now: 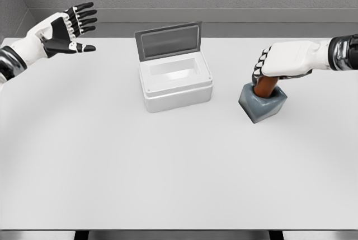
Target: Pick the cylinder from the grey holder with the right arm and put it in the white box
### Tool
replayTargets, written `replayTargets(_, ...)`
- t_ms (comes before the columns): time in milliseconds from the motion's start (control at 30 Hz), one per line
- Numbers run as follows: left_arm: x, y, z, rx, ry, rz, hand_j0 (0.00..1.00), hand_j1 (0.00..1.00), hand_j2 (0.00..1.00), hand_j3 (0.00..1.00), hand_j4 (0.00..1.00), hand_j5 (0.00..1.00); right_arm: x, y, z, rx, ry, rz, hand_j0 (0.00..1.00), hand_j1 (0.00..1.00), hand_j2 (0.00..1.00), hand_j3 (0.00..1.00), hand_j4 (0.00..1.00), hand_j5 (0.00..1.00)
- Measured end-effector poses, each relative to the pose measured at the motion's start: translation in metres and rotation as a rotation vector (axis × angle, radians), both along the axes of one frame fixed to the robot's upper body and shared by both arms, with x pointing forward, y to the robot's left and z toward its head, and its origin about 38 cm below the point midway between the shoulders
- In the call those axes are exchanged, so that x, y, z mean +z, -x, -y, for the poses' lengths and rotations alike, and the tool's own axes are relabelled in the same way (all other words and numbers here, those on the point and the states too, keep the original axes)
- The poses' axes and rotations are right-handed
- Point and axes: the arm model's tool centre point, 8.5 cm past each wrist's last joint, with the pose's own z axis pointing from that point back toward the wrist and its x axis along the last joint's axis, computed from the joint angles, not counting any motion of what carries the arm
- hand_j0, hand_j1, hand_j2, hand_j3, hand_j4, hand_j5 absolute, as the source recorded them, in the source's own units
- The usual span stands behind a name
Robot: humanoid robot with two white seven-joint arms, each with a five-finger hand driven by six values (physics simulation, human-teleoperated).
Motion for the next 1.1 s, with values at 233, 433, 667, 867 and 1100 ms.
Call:
replayTargets(233,-0.002,0.0,-0.001,0.004,0.0,-0.005,1.0,1.0,1.0,1.0,1.0,1.0,0.003,0.0,-0.001,0.004,0.002,0.009,0.53,0.53,0.53,0.53,0.53,0.53)
replayTargets(433,-0.001,-0.001,0.0,0.003,0.0,-0.003,1.0,1.0,1.0,1.0,1.0,1.0,0.013,-0.001,0.0,0.002,0.001,0.029,0.53,0.53,0.53,0.53,0.53,0.53)
replayTargets(667,-0.001,-0.002,0.004,-0.004,0.007,-0.003,1.0,1.0,1.0,1.0,1.0,1.0,0.027,0.0,-0.002,0.017,0.001,0.062,0.53,0.53,0.53,0.53,0.53,0.53)
replayTargets(867,-0.004,-0.002,0.008,-0.01,0.012,-0.006,1.0,1.0,1.0,1.0,1.0,1.0,0.033,0.0,-0.004,0.023,-0.001,0.077,0.53,0.53,0.53,0.53,0.53,0.53)
replayTargets(1100,-0.003,-0.002,0.007,-0.01,0.011,-0.005,1.0,1.0,1.0,1.0,1.0,1.0,0.041,-0.005,-0.017,0.045,-0.015,0.095,0.53,0.53,0.53,0.53,0.53,0.53)
